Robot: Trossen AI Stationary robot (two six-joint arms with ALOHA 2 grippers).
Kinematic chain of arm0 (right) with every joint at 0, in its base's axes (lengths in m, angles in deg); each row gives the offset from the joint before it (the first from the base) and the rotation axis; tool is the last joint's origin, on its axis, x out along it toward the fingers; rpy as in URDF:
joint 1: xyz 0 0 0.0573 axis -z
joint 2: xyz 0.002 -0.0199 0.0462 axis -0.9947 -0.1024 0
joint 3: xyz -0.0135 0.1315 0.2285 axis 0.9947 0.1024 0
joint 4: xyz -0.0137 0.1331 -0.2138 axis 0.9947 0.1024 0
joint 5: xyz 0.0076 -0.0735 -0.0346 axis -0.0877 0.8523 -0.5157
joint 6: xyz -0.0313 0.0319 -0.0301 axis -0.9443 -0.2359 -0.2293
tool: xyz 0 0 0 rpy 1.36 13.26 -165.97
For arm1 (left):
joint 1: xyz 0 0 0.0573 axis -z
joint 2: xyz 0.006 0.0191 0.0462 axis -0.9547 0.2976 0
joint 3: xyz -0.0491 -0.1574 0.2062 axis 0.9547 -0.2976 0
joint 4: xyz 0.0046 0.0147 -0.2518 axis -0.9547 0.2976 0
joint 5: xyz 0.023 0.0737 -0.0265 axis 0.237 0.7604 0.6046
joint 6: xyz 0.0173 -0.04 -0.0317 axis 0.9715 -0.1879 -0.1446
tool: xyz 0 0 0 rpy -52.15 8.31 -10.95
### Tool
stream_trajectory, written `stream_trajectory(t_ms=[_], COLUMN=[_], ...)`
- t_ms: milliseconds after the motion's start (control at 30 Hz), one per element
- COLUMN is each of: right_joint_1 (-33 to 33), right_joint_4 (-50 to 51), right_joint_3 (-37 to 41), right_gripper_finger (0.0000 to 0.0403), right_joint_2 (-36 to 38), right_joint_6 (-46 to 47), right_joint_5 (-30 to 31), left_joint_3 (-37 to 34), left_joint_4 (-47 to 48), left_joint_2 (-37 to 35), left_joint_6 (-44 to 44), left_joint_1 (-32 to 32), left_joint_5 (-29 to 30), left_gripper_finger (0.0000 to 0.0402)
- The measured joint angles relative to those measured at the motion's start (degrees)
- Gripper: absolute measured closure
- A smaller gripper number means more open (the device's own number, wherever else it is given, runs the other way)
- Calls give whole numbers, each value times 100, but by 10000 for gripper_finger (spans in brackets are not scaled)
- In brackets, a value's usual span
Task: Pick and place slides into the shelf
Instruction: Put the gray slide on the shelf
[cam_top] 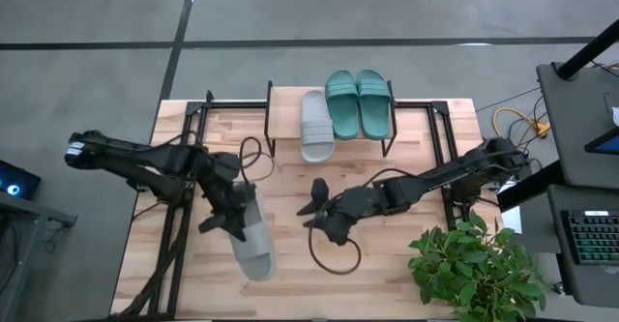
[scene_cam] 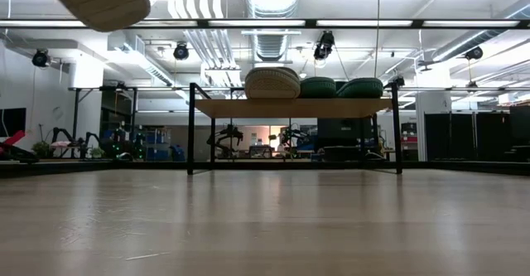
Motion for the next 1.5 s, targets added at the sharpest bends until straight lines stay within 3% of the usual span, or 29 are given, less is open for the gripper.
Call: stream_trajectory(t_ms=[300,633,800,1133,1500], right_joint_1=[-461,-589,-594,-587,-571], right_joint_4=[-385,-615,-632,-889,-1163], right_joint_3=[4,4,4,7,-58], right_gripper_finger=[246,241,221,203,202], right_joint_2=[-2,-18,-24,-28,-287], right_joint_6=[-1168,-1924,-2324,-2765,-2956], right_joint_5=[255,375,-224,-797,-1056], left_joint_3=[90,88,88,88,88], left_joint_4=[-109,-117,-119,-369,-544], left_joint_2=[-72,21,52,109,133], left_joint_6=[-2,9,1,-11,8], left_joint_1=[-528,-557,-565,-565,-565], left_joint_5=[3,-7,-9,-44,-55], left_gripper_finger=[401,401,401,401,401])
